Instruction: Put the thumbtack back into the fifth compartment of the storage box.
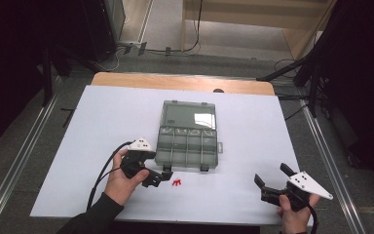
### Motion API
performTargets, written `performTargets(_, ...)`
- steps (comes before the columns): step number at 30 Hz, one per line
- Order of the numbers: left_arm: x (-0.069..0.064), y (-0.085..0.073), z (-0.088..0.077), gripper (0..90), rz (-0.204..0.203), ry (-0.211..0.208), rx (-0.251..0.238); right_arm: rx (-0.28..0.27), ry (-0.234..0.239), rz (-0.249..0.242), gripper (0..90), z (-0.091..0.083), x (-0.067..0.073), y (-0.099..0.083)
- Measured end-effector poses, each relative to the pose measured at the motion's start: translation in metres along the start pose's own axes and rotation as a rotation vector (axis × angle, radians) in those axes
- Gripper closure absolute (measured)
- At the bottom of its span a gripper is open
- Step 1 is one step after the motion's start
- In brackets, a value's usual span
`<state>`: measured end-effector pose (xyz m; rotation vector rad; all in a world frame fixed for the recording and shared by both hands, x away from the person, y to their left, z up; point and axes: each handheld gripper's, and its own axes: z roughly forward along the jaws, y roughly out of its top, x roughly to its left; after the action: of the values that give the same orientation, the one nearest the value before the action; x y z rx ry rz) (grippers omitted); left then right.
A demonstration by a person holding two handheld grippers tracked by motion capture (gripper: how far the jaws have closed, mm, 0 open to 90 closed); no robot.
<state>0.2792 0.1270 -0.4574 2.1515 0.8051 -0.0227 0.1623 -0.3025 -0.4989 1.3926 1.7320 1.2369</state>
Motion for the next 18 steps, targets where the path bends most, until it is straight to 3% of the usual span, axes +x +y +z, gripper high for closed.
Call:
performTargets(6, -0.006, -0.002, 0.003, 15.9, 0.017, 0.032, 0.037, 0.007, -0.008, 0.000, 0.2, 0.001, -0.001, -0.001)
performTargets(8, -0.008, -0.003, 0.005, 26.0, 0.026, 0.038, 0.051, 0.007, -0.008, 0.003, 0.6, 0.001, -0.001, -0.001)
performTargets(12, -0.013, -0.004, 0.010, 34.7, 0.029, 0.033, 0.077, 0.007, -0.008, -0.006, 0.9, 0.000, -0.001, -0.002)
performTargets(15, -0.017, -0.005, 0.013, 50.3, 0.030, -0.006, 0.094, 0.008, -0.010, -0.009, 1.2, 0.000, -0.001, -0.002)
performTargets(18, -0.023, -0.009, 0.021, 54.7, 0.058, 0.007, 0.130, 0.006, -0.013, -0.008, 1.6, 0.000, -0.001, -0.002)
